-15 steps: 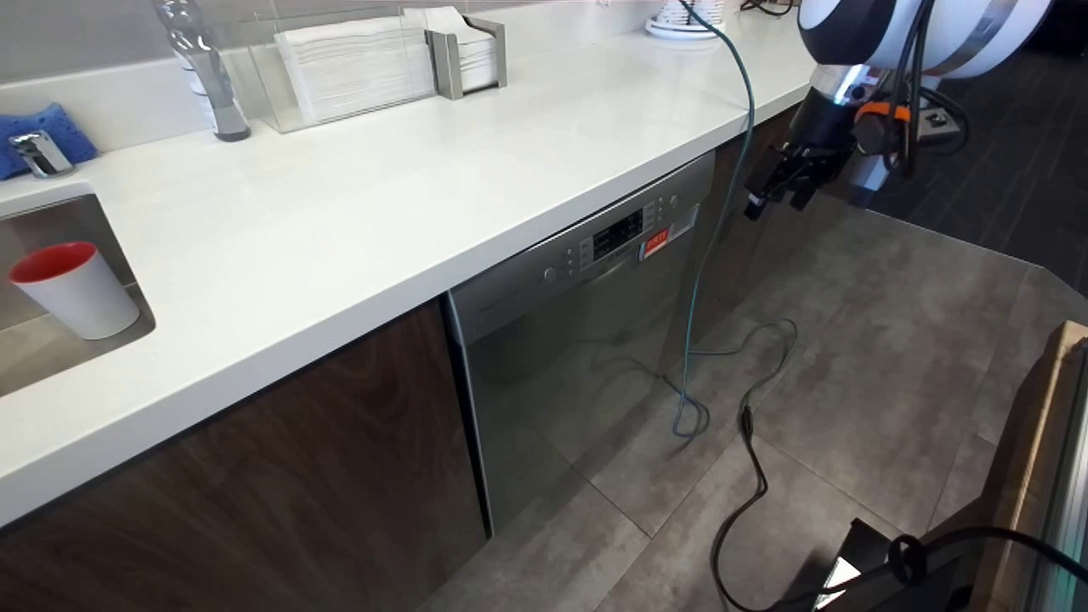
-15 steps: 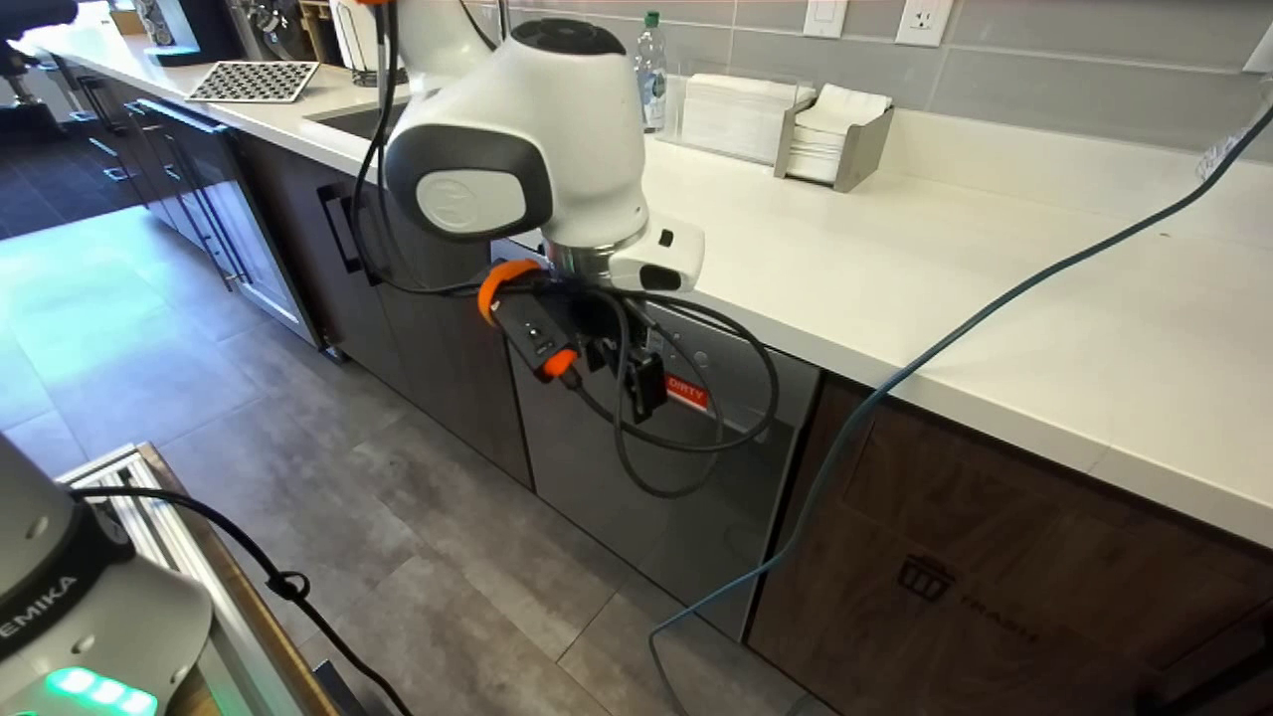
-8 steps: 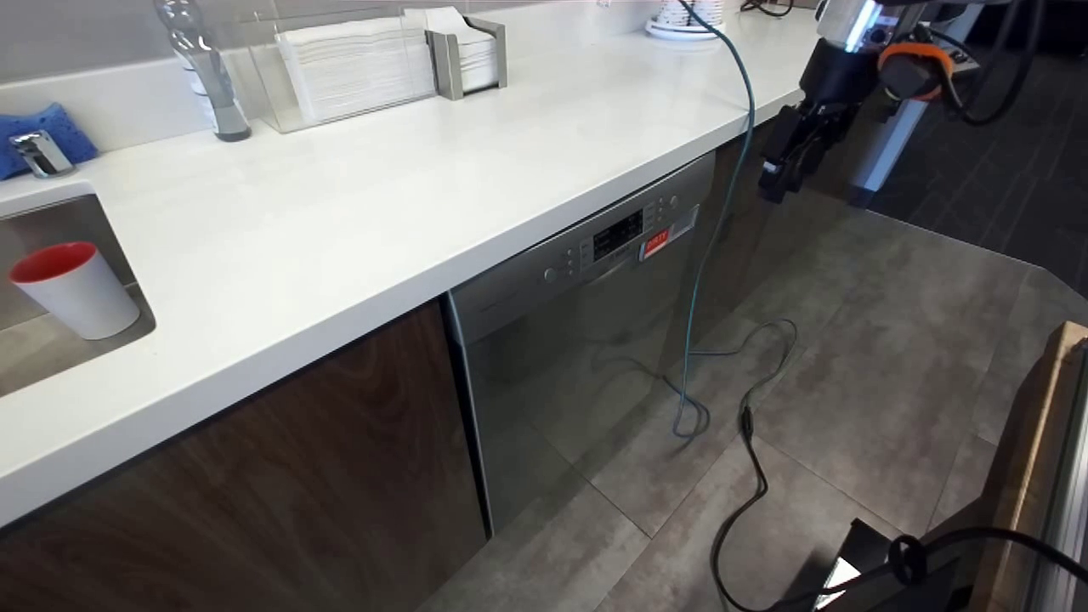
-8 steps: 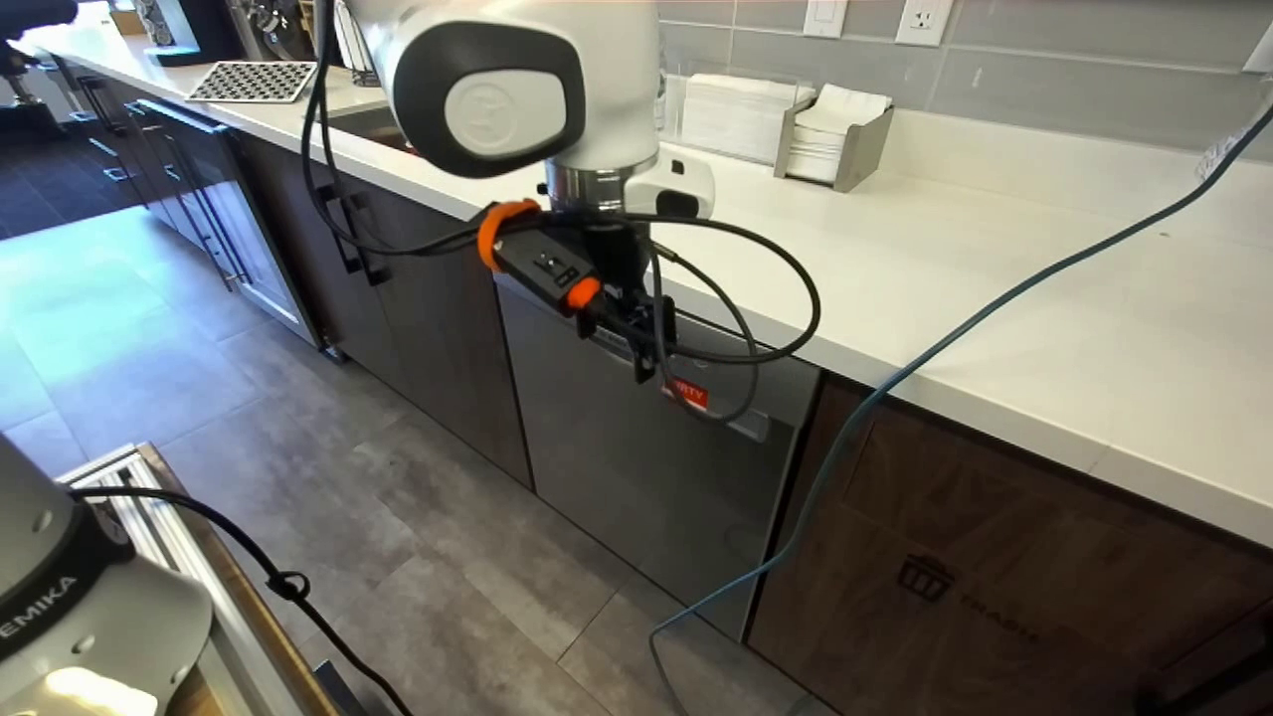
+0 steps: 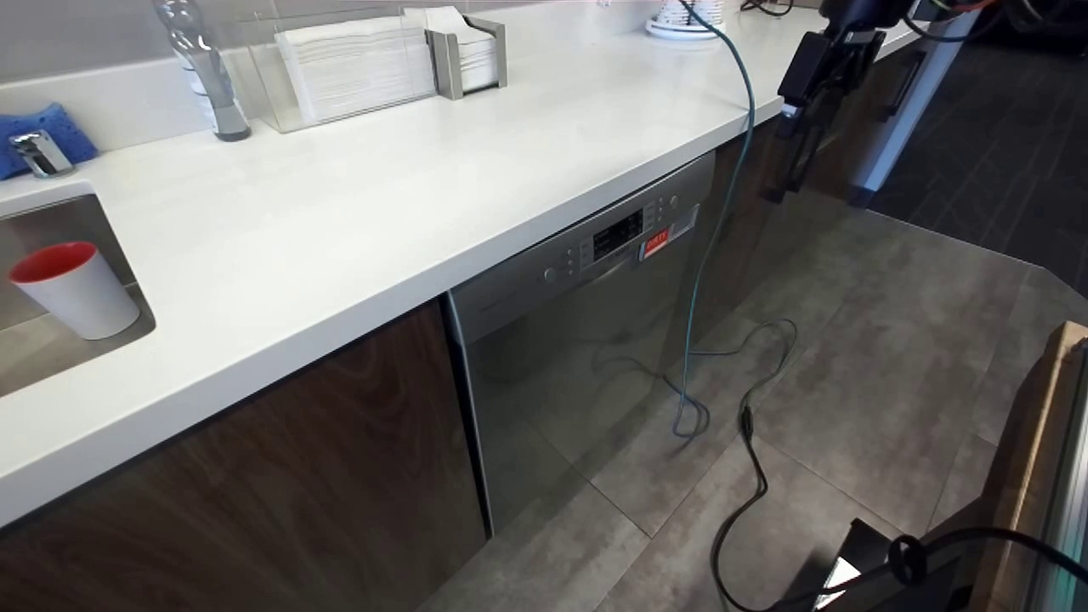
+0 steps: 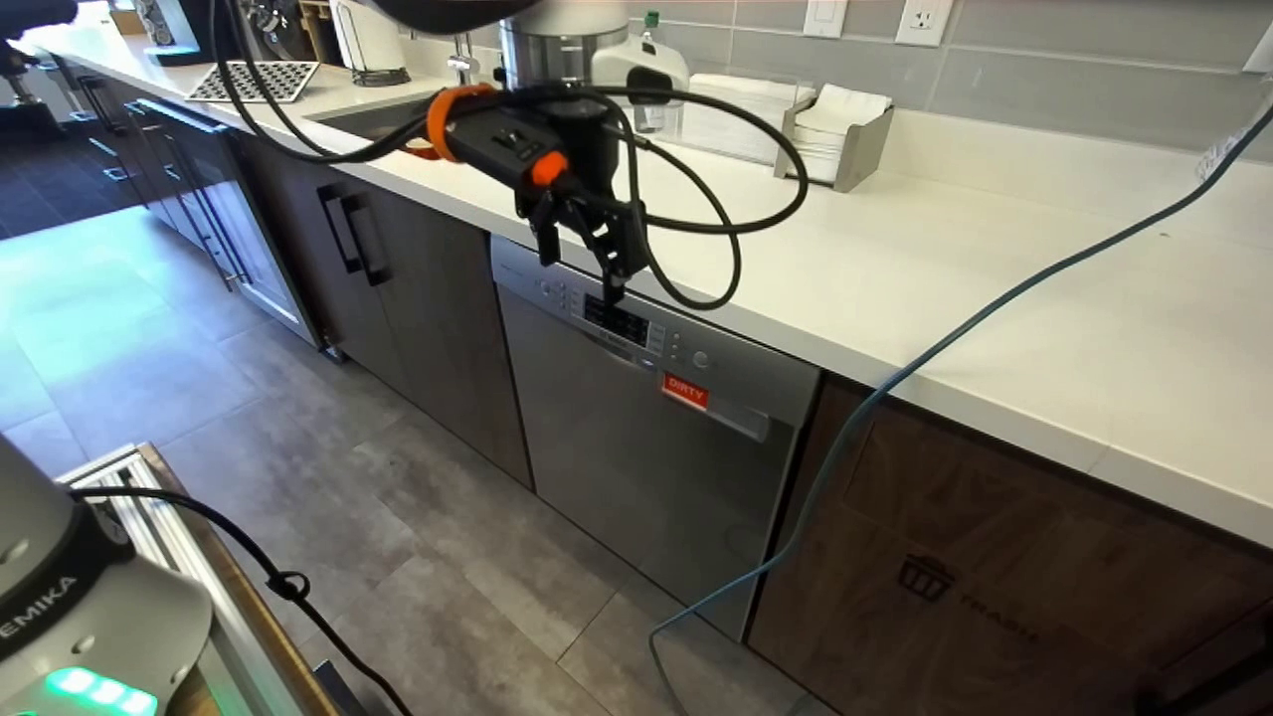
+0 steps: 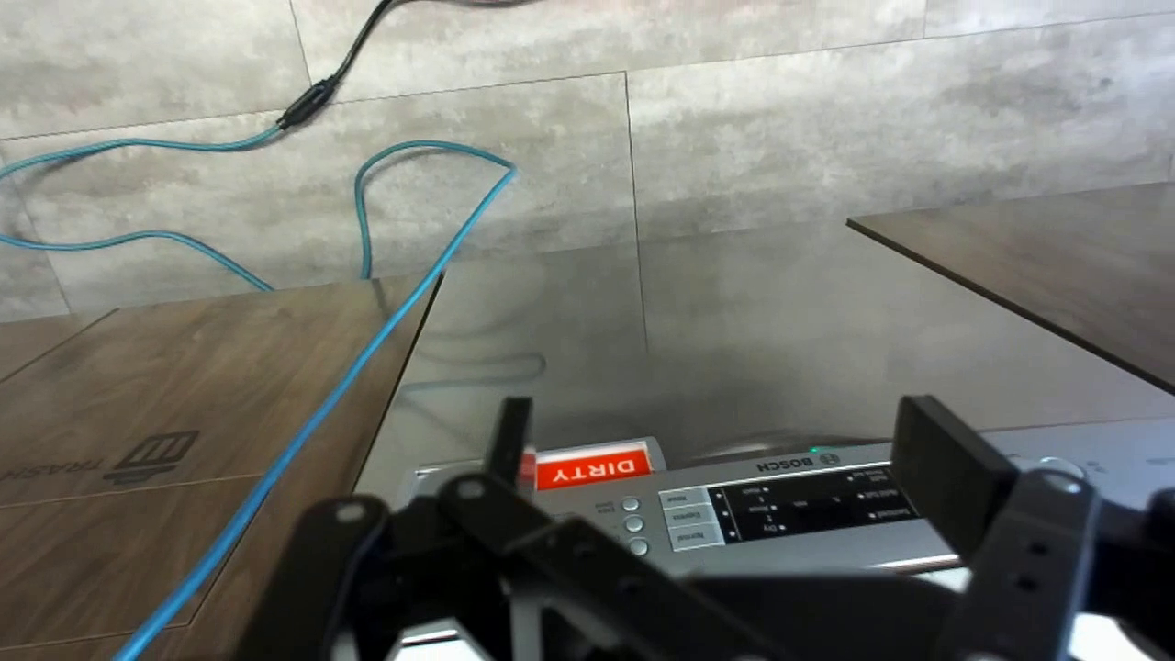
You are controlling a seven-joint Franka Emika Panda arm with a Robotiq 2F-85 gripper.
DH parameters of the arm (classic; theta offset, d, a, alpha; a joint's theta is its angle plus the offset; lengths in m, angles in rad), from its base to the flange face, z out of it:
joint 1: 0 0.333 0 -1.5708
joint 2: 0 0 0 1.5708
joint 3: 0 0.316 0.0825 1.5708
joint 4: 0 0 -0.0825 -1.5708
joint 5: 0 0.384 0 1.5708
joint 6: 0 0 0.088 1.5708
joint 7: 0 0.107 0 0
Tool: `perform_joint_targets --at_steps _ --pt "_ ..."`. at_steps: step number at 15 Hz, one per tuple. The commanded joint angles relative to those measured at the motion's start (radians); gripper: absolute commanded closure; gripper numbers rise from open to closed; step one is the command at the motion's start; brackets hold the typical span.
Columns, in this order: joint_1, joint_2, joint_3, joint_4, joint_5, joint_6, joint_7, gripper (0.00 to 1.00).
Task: Press a button on the dishwasher
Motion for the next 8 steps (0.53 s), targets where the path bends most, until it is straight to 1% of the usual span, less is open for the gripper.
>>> perform_joint_targets --at_steps 1,8 --pt "-0.054 -0.012 0.058 0.000 0.014 -0.014 -0.008 0.00" --pt "-0.058 -0.023 0.060 -0.005 0.014 -0.022 -0.007 0.00"
